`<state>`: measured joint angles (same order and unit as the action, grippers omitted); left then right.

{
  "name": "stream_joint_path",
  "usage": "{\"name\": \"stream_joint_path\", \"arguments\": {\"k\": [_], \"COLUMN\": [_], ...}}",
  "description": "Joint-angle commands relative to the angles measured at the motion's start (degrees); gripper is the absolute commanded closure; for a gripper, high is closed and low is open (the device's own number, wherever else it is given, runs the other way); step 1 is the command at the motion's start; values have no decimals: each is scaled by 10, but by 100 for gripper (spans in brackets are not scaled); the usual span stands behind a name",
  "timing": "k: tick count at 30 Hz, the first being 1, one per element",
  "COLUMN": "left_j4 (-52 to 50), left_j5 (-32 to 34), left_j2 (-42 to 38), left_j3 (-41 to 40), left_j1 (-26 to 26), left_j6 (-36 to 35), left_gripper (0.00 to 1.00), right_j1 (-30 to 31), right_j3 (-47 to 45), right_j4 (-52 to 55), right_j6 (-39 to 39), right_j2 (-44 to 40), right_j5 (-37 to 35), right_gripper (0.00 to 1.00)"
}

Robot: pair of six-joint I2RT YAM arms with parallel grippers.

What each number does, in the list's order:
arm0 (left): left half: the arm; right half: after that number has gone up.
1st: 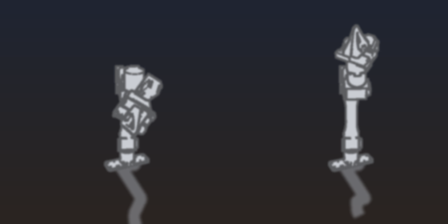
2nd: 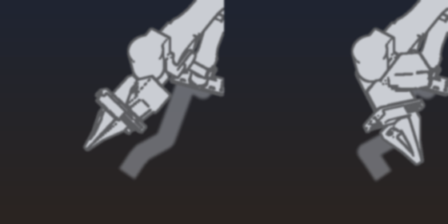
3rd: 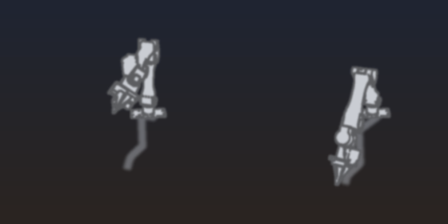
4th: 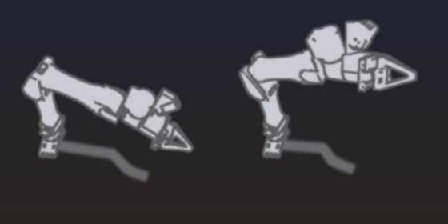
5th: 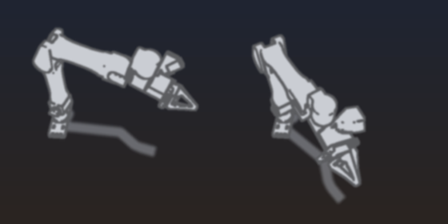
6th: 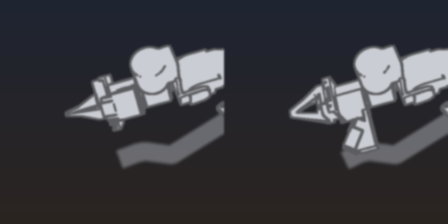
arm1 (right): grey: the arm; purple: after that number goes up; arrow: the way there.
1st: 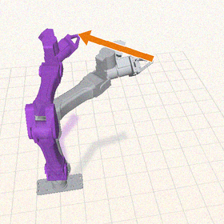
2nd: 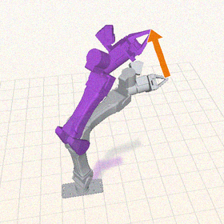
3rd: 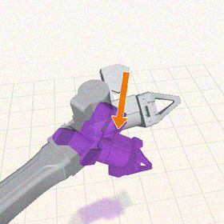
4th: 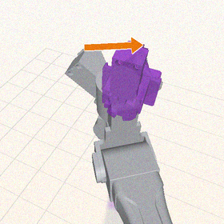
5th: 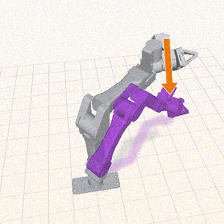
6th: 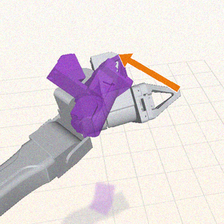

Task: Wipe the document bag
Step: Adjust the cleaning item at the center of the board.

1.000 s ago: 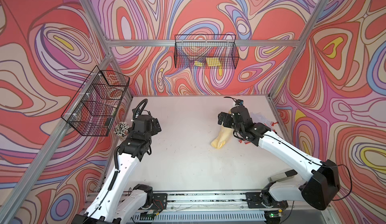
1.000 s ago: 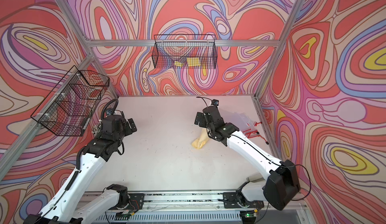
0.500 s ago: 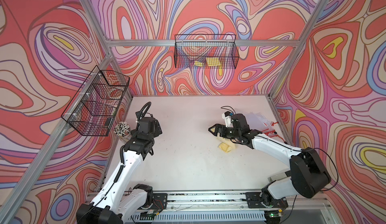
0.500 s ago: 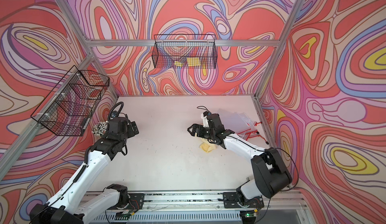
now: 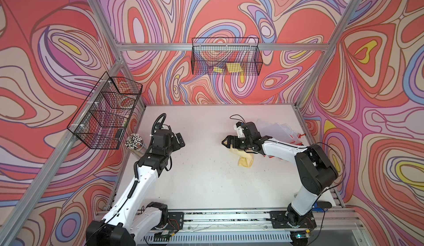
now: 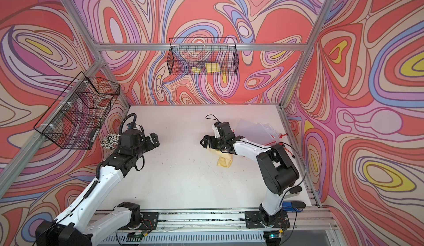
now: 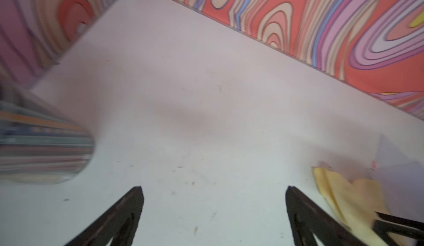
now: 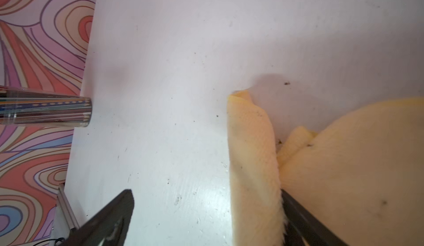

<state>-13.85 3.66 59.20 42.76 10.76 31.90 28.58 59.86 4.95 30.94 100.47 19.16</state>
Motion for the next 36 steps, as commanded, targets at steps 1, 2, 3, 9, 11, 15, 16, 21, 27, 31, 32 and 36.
{"name": "stream_joint_path", "arguments": {"k": [1,2,3,9,11,15,16,21,27,31,32,36], "left_j4": [183,235,283,441,464,471,473,389,311,312,310,306], "left_j5": [-213,-249,-283,-410,-431,-481,-488,-491,-490,-504,-501,-500], "left_j2": [44,65,94,237,267,330,340,371,409,444,449,467], "left_j3": [-56,-67,-72,-41,-27,8,14,65,113,128,128,136], "left_j1": [-3,-3,-3,-3,-2,1,5,51,90,96,98,105], "left_j6": [103,126,151,234,253,278,280,239,201,211,211,211], "left_gripper": [4,6,9,16,18,24,26,33,39,45,45,46], "right_j1": [-1,-1,0,-1,-3,-8,-9,-9,-9,-9,-9,-9], "right_j3": [-4,-4,-6,-38,-49,-73,-75,-69,-66,-74,-75,-81], "right_j4": [-5,-8,-11,-50,-62,-105,-111,-119,-130,-147,-148,-156], "right_j6": [-4,-3,0,-18,-18,-7,-7,-4,-1,8,7,11], "right_j2": [-4,-6,-10,-52,-59,-69,-69,-64,-63,-67,-70,-75], "right_j5": [-17,-9,0,60,80,123,130,149,165,178,179,190], "right_gripper": [2,2,2,2,2,2,2,2,2,2,2,2]}}
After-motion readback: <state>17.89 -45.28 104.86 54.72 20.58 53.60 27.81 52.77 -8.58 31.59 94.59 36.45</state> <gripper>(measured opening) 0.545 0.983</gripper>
